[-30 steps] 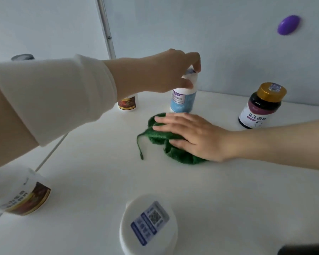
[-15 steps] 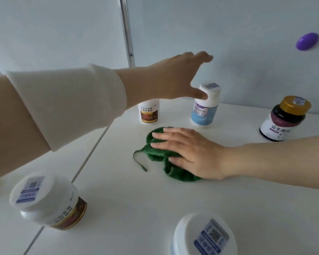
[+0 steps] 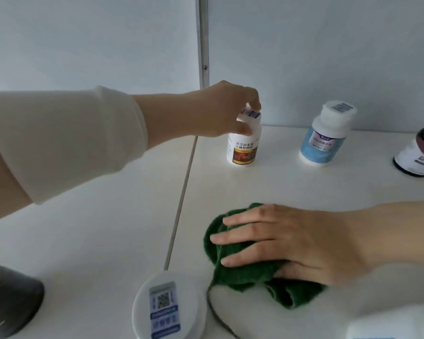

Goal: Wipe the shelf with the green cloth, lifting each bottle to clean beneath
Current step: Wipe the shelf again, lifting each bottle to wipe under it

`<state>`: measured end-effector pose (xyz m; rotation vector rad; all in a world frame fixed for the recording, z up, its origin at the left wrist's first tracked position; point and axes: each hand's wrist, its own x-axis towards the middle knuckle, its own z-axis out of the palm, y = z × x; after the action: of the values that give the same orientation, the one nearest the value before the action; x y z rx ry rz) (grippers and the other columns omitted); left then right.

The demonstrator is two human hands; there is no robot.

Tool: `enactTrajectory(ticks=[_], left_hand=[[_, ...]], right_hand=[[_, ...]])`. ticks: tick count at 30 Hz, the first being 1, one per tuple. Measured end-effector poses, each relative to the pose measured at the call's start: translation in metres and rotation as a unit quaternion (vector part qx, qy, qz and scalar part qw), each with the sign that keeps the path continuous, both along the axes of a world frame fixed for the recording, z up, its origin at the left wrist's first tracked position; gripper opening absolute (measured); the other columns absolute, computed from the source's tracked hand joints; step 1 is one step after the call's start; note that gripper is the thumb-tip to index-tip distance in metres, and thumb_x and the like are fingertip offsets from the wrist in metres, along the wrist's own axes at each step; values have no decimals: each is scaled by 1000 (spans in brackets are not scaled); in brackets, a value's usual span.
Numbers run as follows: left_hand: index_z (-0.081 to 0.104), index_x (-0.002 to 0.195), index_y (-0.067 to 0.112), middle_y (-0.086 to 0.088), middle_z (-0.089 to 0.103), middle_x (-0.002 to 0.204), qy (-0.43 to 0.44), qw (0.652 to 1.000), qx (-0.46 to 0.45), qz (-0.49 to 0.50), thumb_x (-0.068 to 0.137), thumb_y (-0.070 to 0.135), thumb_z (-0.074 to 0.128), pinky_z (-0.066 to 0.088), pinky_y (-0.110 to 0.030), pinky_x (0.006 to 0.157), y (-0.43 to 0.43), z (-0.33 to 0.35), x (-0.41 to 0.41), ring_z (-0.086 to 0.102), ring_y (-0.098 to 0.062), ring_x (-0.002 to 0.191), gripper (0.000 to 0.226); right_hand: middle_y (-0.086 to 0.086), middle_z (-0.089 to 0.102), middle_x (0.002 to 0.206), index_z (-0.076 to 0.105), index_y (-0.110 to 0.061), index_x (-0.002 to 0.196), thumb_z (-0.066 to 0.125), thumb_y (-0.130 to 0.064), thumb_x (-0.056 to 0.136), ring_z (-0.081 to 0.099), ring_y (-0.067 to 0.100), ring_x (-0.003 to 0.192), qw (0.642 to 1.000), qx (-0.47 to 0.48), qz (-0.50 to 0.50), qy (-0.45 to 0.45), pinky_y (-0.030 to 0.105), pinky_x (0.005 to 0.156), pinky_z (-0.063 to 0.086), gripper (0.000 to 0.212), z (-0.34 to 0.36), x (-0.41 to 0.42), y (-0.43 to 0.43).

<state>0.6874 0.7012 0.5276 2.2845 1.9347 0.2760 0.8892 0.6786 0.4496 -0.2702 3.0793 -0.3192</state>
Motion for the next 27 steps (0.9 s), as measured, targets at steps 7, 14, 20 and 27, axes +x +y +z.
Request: enactTrajectory(ticks=[7, 14, 20, 27], left_hand=[[44, 128, 23, -4, 52, 128, 4, 1000, 13, -2, 86, 31, 59, 41, -32, 83, 3, 0, 2, 52, -22, 105, 46], [43, 129, 22, -3, 50, 129, 8, 1000, 20, 4, 87, 31, 57, 36, -26, 77, 5, 2, 1, 46, -17, 99, 45], [42, 130, 22, -1, 51, 130, -2, 999, 39, 1, 88, 31, 56, 35, -22, 73, 6, 0, 2, 47, -17, 103, 46], [26, 141, 17, -3, 43, 140, 32, 999, 42, -10, 89, 31, 54, 33, -26, 92, 0, 6, -3, 41, -20, 124, 61]], right_hand=[[-17, 5, 152, 16, -35, 139, 31, -30, 97, 2, 3, 141, 972, 24, -232, -21, 22, 116, -1, 46, -2, -43, 25], [-10, 24, 151, 34, -27, 139, 35, -35, 94, 14, 7, 141, 999, -4, -30, 9, 23, 114, 11, 45, -4, -42, -5], [-12, 4, 155, 14, -30, 144, 27, -34, 98, 0, 8, 142, 975, 12, -220, 0, 27, 116, -1, 48, -5, -91, 12], [-12, 16, 154, 24, -30, 142, 32, -34, 96, 6, 6, 142, 997, -25, -71, -28, 25, 116, 4, 47, 0, -109, -8]])
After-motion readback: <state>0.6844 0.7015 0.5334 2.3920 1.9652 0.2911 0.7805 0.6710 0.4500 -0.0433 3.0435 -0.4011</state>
